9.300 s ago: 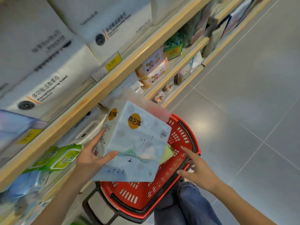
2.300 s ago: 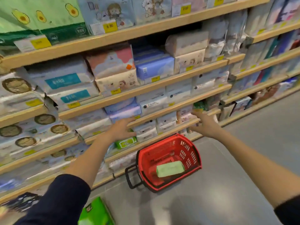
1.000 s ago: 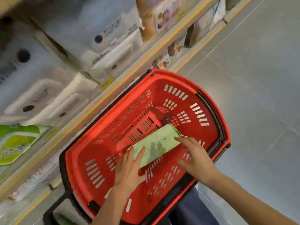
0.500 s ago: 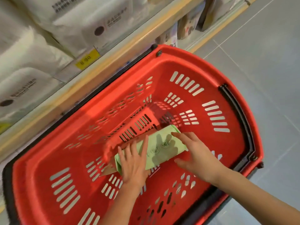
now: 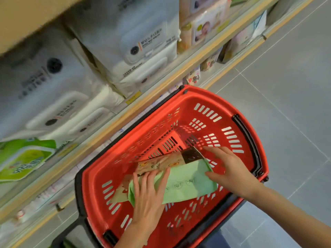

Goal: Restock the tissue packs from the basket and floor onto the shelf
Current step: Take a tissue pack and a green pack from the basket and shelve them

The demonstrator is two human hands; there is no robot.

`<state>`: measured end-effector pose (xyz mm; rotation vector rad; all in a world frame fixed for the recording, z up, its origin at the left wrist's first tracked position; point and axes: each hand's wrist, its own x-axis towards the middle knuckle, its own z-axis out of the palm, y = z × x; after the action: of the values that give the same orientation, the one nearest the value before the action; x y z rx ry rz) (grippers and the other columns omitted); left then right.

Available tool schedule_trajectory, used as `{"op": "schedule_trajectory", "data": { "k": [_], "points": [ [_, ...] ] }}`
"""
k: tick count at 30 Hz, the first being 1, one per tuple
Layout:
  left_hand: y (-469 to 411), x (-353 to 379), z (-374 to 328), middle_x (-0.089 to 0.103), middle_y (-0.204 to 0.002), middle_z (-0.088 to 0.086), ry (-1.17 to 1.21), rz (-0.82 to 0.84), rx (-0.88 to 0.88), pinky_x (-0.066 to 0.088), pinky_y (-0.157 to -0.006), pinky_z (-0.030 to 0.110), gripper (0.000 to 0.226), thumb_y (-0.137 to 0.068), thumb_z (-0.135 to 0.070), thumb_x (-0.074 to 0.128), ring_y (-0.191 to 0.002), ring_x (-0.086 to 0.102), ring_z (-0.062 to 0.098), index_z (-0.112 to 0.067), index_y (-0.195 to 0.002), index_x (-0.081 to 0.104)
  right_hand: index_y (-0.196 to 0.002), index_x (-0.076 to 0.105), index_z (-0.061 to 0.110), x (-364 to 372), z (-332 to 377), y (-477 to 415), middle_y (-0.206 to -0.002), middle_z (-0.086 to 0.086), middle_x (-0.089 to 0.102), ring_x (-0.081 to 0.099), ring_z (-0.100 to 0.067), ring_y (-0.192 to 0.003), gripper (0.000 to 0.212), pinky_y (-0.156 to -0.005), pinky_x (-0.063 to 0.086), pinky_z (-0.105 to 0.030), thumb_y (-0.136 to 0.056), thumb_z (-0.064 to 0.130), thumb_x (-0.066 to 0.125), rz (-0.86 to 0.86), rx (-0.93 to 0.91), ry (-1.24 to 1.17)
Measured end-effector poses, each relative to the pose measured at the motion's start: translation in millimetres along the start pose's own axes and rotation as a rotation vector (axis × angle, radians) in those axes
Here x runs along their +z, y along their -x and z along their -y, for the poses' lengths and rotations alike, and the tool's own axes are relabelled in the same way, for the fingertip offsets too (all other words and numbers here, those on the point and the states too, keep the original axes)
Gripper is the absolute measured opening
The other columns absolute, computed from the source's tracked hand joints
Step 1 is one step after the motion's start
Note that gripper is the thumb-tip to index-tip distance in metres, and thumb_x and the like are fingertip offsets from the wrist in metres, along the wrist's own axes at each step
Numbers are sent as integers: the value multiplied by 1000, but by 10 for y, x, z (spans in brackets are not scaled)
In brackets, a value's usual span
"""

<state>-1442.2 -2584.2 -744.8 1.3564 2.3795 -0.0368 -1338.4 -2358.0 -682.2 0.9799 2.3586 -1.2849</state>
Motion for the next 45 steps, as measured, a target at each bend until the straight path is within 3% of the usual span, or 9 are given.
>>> {"op": "schedule_trajectory", "data": {
  "k": [8,13,17,20,27,36,41,43,45],
  "points": [
    [615,-1332,-24,43,-118,9,-23,-190,308,19,-103,61,137,-38,-9,85,-110,43,27,-24,-149,6,-129,49,25,-862,804,570,-120,8,47,47,-10,-114,68,-99,40,-27,-68,29,78,24,44,-140],
    [844,-2237,-52,44,-117,9,-172,-449,577,21,-106,63,120,-54,-9,82,-111,46,22,-26,-148,10,-124,45,35,-1561,1280,1155,-114,10,57,59,-9,-100,59,-65,52,-12,-73,26,73,262,153,-371],
    [993,-3054,-133,43,-119,6,-227,-657,815,28,-94,69,79,-78,-25,63,-112,46,19,-29,-143,19,-130,39,47,-2030,1594,1769,-125,17,57,55,0,-112,84,-86,53,-23,-56,48,80,298,80,-419],
    [1116,-3618,-224,44,-120,5,-242,-773,913,31,-100,66,63,-91,-21,52,-111,48,18,-31,-143,20,-127,34,55,-2341,1855,2192,-128,29,46,54,10,-108,94,-80,51,-14,-47,53,83,298,18,-475],
    [1356,-4941,-525,45,-115,6,-311,-1055,1025,26,-109,54,33,-92,-22,50,-107,49,18,-32,-122,41,-129,27,53,-2924,2477,2837,-133,9,55,58,-21,-117,91,-84,54,-37,-60,31,81,426,-79,-649],
    [1377,-6147,-1129,43,-115,12,-414,-1265,1004,17,-114,55,41,-93,-20,51,-116,46,27,-32,-126,28,-123,47,37,-3695,2797,3517,-111,-3,70,68,-26,-98,98,-72,58,-35,-36,35,92,274,-302,-815],
    [1582,-6692,-1787,37,-136,27,-135,-1091,588,-4,-116,50,52,-91,-48,41,-139,23,36,-42,-139,22,-112,55,38,-4130,2879,3959,-102,-3,74,71,-24,-86,93,-62,58,-31,-27,32,93,150,-469,-937],
    [1755,-6915,-2158,17,-152,7,166,-1072,473,-10,-111,40,66,-67,-75,33,-139,5,18,-49,-128,35,-109,57,39,-4275,2930,4086,-101,-2,74,71,-23,-85,90,-62,58,-31,-26,32,93,105,-553,-982],
    [1883,-7133,-2433,18,-140,-26,289,-1077,378,11,-112,23,47,-60,-74,39,-129,9,-6,-73,-106,37,-111,57,38,-4442,2980,4159,-102,-3,73,71,-23,-84,92,-61,58,-31,-26,33,93,58,-632,-1014]
  ]
}}
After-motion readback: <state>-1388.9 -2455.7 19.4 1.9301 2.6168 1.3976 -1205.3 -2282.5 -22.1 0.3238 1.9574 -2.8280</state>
